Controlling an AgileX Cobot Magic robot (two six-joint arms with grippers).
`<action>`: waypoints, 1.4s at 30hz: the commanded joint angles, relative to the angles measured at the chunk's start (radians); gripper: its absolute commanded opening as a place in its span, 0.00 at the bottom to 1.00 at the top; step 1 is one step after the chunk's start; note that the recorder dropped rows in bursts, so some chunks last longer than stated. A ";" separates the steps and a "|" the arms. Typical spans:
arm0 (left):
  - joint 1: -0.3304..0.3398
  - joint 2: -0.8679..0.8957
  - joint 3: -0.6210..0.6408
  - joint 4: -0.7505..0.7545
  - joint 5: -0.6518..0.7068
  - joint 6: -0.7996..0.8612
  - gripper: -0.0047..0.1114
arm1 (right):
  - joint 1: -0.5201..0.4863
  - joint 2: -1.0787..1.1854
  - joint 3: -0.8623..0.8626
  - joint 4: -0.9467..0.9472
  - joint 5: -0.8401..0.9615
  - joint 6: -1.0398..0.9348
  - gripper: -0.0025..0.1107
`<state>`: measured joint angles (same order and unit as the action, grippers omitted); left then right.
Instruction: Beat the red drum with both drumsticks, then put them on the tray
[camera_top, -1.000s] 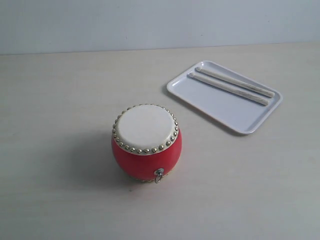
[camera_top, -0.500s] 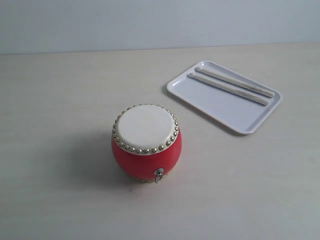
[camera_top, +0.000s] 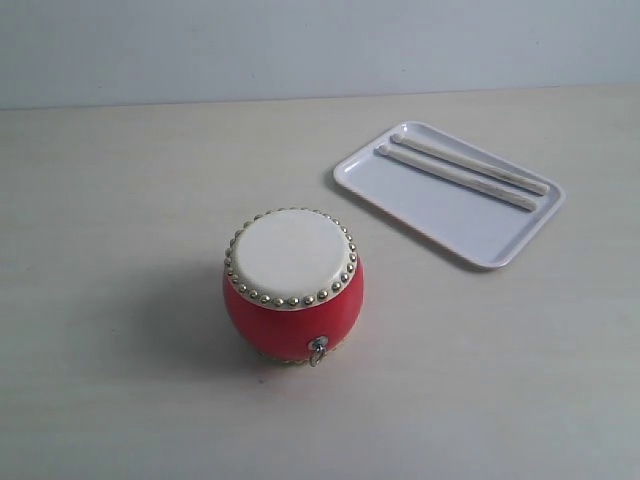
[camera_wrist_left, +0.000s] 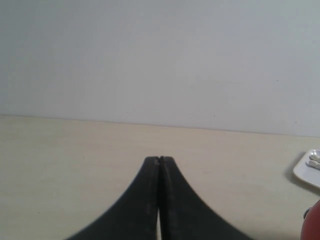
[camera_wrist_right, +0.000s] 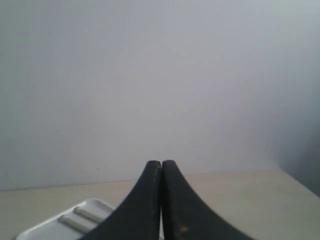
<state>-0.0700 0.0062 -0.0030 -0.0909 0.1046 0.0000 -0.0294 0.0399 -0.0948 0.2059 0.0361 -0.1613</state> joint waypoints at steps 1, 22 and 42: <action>0.001 -0.006 0.003 0.000 -0.004 -0.006 0.04 | 0.052 -0.040 0.075 0.002 -0.022 0.006 0.02; 0.001 -0.006 0.003 0.000 -0.004 -0.006 0.04 | 0.052 -0.040 0.095 0.027 -0.036 0.014 0.02; 0.001 -0.006 0.003 0.000 -0.004 -0.006 0.04 | 0.052 -0.040 0.095 -0.156 -0.024 0.216 0.02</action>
<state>-0.0700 0.0062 -0.0030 -0.0909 0.1046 0.0000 0.0220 0.0057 -0.0048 0.0582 0.0170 0.0490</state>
